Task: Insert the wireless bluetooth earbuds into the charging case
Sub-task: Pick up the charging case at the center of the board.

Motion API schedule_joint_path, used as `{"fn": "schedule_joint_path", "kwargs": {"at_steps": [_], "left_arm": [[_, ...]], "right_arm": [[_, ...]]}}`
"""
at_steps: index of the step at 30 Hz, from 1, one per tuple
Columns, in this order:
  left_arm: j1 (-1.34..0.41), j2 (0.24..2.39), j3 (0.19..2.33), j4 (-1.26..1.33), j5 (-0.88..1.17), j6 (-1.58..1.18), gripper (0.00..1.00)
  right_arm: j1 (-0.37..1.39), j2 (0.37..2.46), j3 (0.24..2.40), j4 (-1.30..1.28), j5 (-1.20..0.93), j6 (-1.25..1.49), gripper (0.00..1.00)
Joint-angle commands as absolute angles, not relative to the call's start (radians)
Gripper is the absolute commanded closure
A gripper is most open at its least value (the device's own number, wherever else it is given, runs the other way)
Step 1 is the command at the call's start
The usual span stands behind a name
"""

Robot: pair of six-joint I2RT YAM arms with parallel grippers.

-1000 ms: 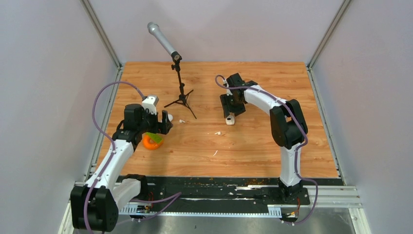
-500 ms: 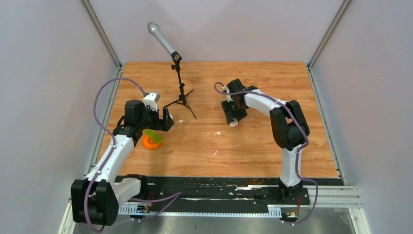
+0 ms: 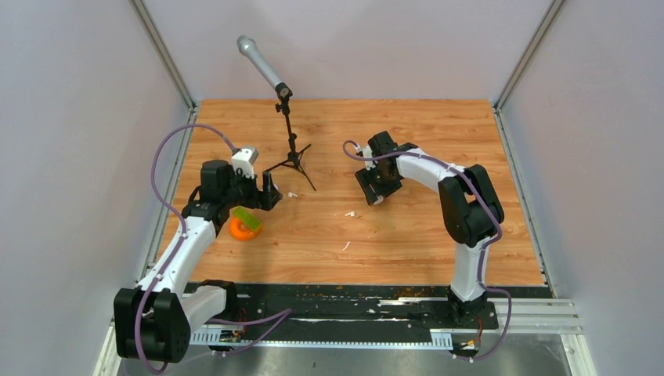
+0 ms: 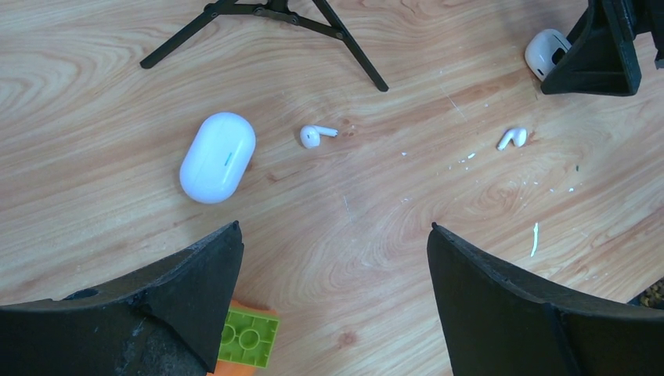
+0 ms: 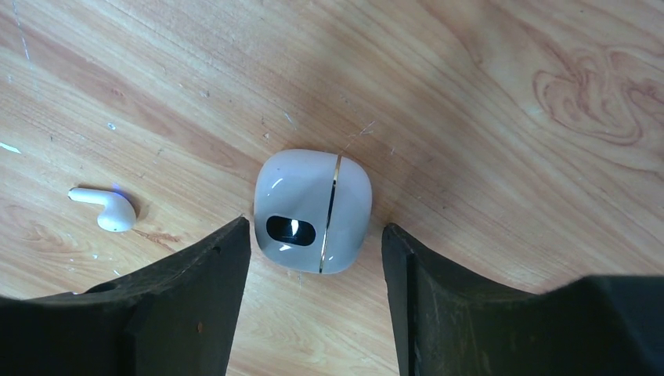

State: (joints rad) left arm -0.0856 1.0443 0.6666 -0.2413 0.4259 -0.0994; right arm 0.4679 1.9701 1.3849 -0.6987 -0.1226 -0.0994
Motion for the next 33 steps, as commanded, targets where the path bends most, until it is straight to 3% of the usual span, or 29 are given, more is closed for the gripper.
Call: {"fn": "schedule_joint_path", "kwargs": {"at_steps": [1, 12, 17, 26, 33], "left_arm": [[-0.093, 1.028, 0.683, -0.194, 0.454, -0.103, 0.07], [-0.103, 1.035, 0.69, -0.192, 0.477, -0.083, 0.09], [-0.106, 1.032, 0.693, -0.197, 0.5, -0.066, 0.1], [-0.17, 1.03, 0.74, -0.29, 0.57, 0.114, 0.15], [-0.261, 1.008, 0.807, -0.305, 0.718, 0.248, 0.16]], "right_arm": [[0.462, 1.94, 1.369, -0.652, -0.133, -0.161, 0.38], [0.456, 1.968, 1.37, -0.641, -0.168, -0.245, 0.49], [0.454, 1.97, 1.376, -0.636, -0.215, -0.334, 0.73], [0.454, 1.728, 1.406, -0.702, -0.177, -0.448, 0.76], [0.463, 1.416, 1.257, -0.652, -0.262, -0.628, 0.78]]}}
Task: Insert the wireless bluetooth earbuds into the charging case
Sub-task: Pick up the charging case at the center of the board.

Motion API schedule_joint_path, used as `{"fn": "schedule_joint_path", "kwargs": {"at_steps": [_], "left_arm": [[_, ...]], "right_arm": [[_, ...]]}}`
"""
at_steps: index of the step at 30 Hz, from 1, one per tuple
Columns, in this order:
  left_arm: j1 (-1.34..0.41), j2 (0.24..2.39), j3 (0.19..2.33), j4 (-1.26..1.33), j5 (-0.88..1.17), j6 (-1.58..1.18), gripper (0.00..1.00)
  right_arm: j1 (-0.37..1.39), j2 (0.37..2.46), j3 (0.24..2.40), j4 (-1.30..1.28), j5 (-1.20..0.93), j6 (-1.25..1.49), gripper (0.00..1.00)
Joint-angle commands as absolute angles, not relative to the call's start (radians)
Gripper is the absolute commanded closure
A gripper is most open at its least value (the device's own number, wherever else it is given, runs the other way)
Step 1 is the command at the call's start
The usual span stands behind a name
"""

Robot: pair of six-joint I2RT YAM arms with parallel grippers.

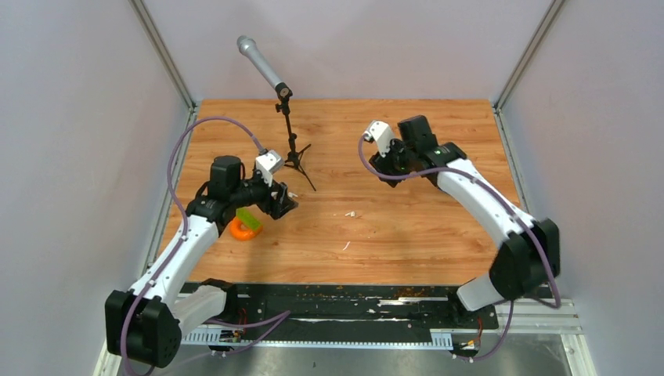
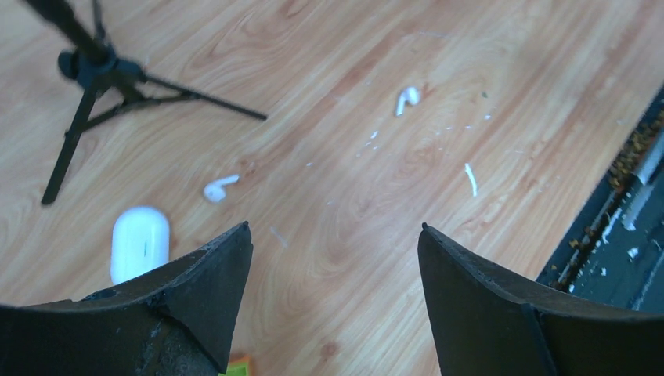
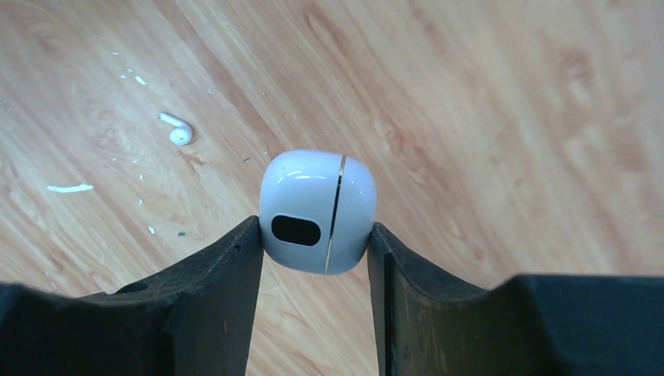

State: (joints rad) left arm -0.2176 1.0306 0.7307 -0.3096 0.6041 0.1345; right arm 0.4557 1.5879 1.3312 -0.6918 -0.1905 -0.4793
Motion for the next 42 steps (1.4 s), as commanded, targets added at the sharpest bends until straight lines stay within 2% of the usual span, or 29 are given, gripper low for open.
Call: {"fn": "schedule_joint_path", "kwargs": {"at_steps": [1, 5, 9, 15, 20, 34, 38, 42], "left_arm": [[-0.28, 1.019, 0.827, -0.302, 0.724, 0.26, 0.16], [-0.359, 1.083, 0.882, -0.269, 0.713, 0.296, 0.16], [-0.405, 1.131, 0.894, -0.139, 0.724, 0.198, 0.17], [-0.463, 1.194, 0.961, 0.011, 0.722, 0.045, 0.21], [-0.469, 1.225, 0.963, 0.114, 0.716, -0.101, 0.28], [-0.475, 1.27, 1.006, 0.13, 0.81, -0.1, 0.15], [-0.476, 1.315, 1.051, 0.113, 0.82, -0.124, 0.17], [-0.475, 1.362, 1.08, 0.144, 0.866, -0.166, 0.25]], "right_arm": [[0.468, 1.37, 1.228, -0.631, -0.27, -0.665, 0.78], [0.484, 1.216, 1.119, -0.507, -0.305, -0.766, 0.78], [0.546, 1.16, 1.094, -0.496, -0.34, -0.856, 0.79], [0.634, 1.154, 1.107, -0.473, -0.351, -0.972, 0.8], [0.694, 1.143, 1.062, -0.321, -0.307, -1.045, 0.78], [0.761, 1.259, 1.133, -0.265, -0.258, -1.121, 0.78], [0.769, 1.265, 1.132, -0.241, -0.248, -1.119, 0.78], [0.776, 1.263, 1.119, -0.198, -0.238, -1.114, 0.78]]}}
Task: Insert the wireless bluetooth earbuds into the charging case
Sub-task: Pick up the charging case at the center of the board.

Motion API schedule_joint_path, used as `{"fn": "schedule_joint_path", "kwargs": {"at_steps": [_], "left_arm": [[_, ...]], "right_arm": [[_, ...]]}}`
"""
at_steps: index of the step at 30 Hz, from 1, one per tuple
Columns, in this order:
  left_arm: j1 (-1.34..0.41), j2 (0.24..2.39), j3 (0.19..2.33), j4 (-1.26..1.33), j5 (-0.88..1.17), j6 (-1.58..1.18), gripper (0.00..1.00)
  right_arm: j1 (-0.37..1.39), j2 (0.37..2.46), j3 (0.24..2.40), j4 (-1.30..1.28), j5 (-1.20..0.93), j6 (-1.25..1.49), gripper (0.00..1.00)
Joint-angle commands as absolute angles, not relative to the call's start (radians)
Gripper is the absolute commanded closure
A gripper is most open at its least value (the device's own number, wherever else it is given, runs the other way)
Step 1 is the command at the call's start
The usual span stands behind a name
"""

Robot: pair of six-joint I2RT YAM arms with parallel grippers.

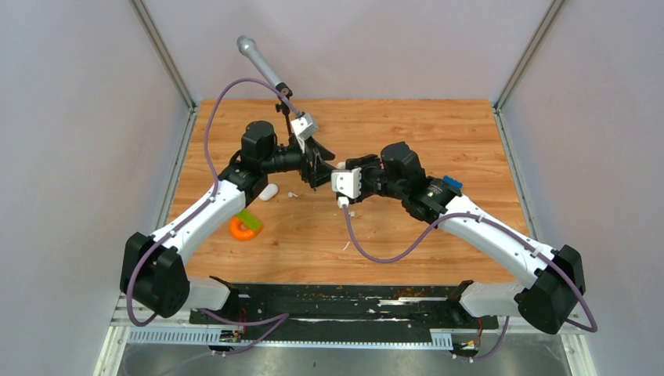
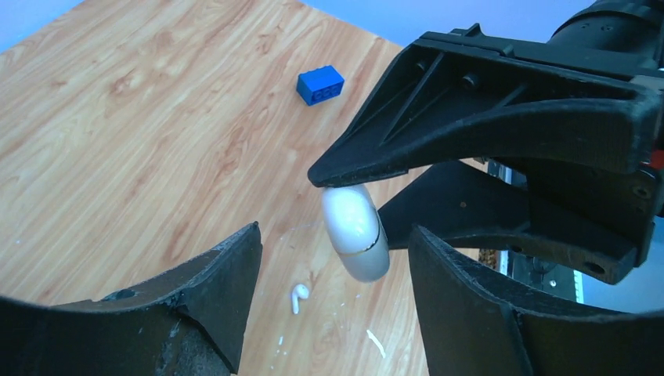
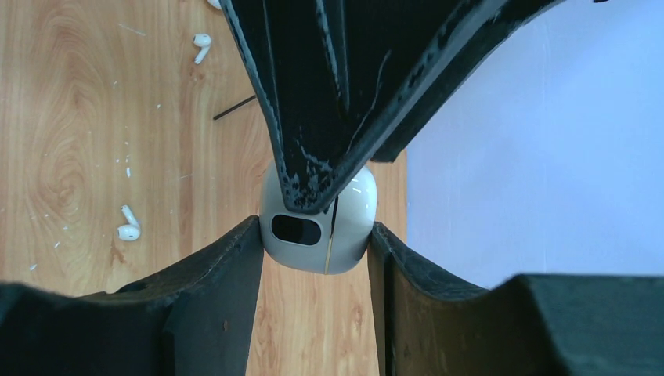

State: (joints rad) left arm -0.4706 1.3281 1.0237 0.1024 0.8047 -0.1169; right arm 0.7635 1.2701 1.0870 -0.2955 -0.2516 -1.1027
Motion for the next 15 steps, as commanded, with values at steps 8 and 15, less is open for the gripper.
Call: {"fn": "schedule_joint_path", "kwargs": {"at_steps": [8, 15], "left_arm": [[-0.475, 1.438, 1.132, 0.152, 0.918, -0.207, 0.38], [-0.472, 1.445, 1.129, 0.191, 0.922, -0.212, 0.6]], "right_arm": [[0.783, 1.255, 1.093, -0.13, -0.207, -1.113, 0.78], [0.782, 1.271, 1.107, -0.165, -0.221, -1.093, 0.72]]}}
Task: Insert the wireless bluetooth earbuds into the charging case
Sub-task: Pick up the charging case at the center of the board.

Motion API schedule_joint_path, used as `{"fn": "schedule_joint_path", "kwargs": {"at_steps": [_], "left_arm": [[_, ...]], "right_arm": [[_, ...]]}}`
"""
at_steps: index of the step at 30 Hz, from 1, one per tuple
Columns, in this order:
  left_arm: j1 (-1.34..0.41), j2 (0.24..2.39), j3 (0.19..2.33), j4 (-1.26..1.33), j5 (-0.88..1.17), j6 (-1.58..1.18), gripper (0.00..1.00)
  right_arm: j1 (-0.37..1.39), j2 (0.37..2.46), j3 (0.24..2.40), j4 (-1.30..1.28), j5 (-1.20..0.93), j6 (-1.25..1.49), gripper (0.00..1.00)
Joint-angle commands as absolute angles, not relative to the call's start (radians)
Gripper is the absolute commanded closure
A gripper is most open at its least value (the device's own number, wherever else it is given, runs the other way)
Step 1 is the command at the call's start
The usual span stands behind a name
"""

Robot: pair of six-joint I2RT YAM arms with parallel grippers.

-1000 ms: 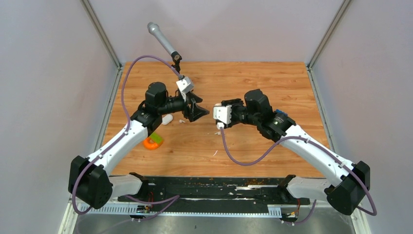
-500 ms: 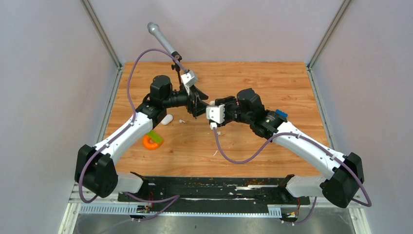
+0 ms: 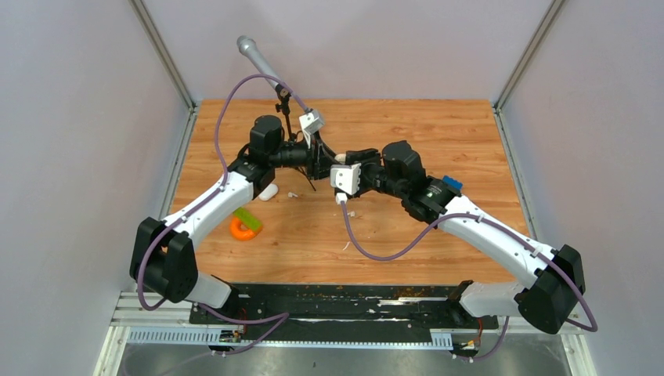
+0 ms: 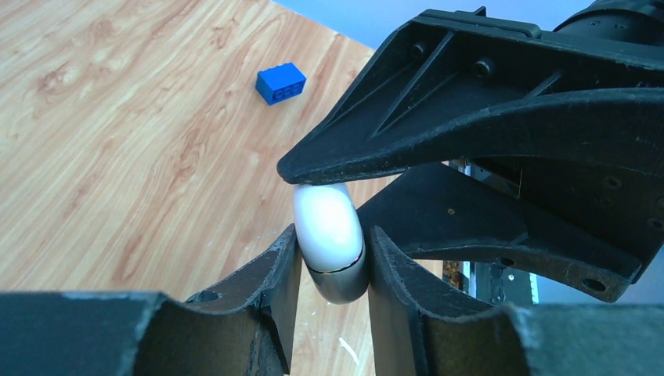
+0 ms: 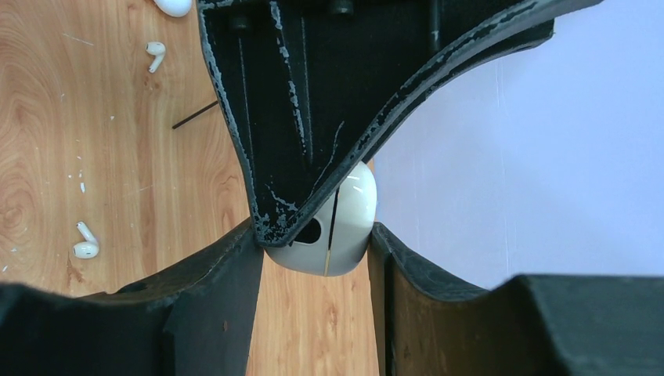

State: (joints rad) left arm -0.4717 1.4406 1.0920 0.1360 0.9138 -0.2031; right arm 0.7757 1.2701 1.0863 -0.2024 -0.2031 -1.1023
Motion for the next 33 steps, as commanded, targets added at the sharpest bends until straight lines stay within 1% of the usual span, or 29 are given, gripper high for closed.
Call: {"fn": "schedule_joint_path", "kwargs": {"at_steps": [1, 5, 9, 10, 12, 14, 15, 17, 19, 22, 24, 27, 29, 32, 33], "left_arm": [[-0.47, 1.448, 1.129, 0.193, 0.924, -0.215, 0.61], [-0.453, 1.455, 1.119, 0.239, 0.942, -0.272, 0.7], [-0.438, 1.458, 1.101, 0.297, 0.957, -0.319, 0.79], [-0.435, 1.458, 1.1, 0.301, 0.96, -0.322, 0.82], [-0.431, 1.459, 1.098, 0.312, 0.965, -0.333, 0.85], [-0.426, 1.457, 1.093, 0.333, 0.97, -0.343, 0.86], [-0.422, 1.457, 1.092, 0.34, 0.971, -0.348, 0.87], [-0.413, 1.456, 1.089, 0.352, 0.97, -0.358, 0.89], [-0.405, 1.451, 1.082, 0.353, 0.989, -0.355, 0.91], [-0.398, 1.43, 1.06, 0.316, 1.037, -0.265, 0.94], [-0.397, 1.385, 1.023, 0.261, 1.031, -0.084, 0.93], [-0.399, 1.313, 0.953, 0.217, 1.015, 0.165, 0.92], [-0.401, 1.289, 0.922, 0.2, 1.03, 0.306, 0.92], [-0.413, 1.281, 0.864, 0.305, 1.071, 0.392, 0.92], [-0.419, 1.282, 0.846, 0.357, 1.08, 0.397, 0.92]], "right_arm": [[0.782, 1.274, 1.109, -0.169, -0.222, -1.087, 0.71], [0.779, 1.276, 1.114, -0.177, -0.229, -1.067, 0.66], [0.774, 1.274, 1.127, -0.208, -0.234, -1.049, 0.57], [0.77, 1.275, 1.134, -0.223, -0.239, -1.039, 0.53], [0.733, 1.278, 1.166, -0.296, -0.314, -0.996, 0.42], [0.68, 1.281, 1.211, -0.357, -0.457, -0.903, 0.22], [0.666, 1.287, 1.232, -0.398, -0.493, -0.875, 0.18], [0.657, 1.304, 1.282, -0.526, -0.515, -0.865, 0.13], [0.633, 1.316, 1.33, -0.606, -0.524, -0.826, 0.12], [0.549, 1.353, 1.416, -0.744, -0.625, -0.762, 0.12], [0.503, 1.408, 1.509, -0.882, -0.7, -0.756, 0.14], [0.482, 1.515, 1.675, -1.118, -0.774, -0.844, 0.17], [0.479, 1.591, 1.79, -1.271, -0.847, -0.924, 0.2], [0.479, 1.684, 1.895, -1.351, -0.907, -0.947, 0.3], [0.479, 1.703, 1.916, -1.362, -0.918, -0.962, 0.31]]}}
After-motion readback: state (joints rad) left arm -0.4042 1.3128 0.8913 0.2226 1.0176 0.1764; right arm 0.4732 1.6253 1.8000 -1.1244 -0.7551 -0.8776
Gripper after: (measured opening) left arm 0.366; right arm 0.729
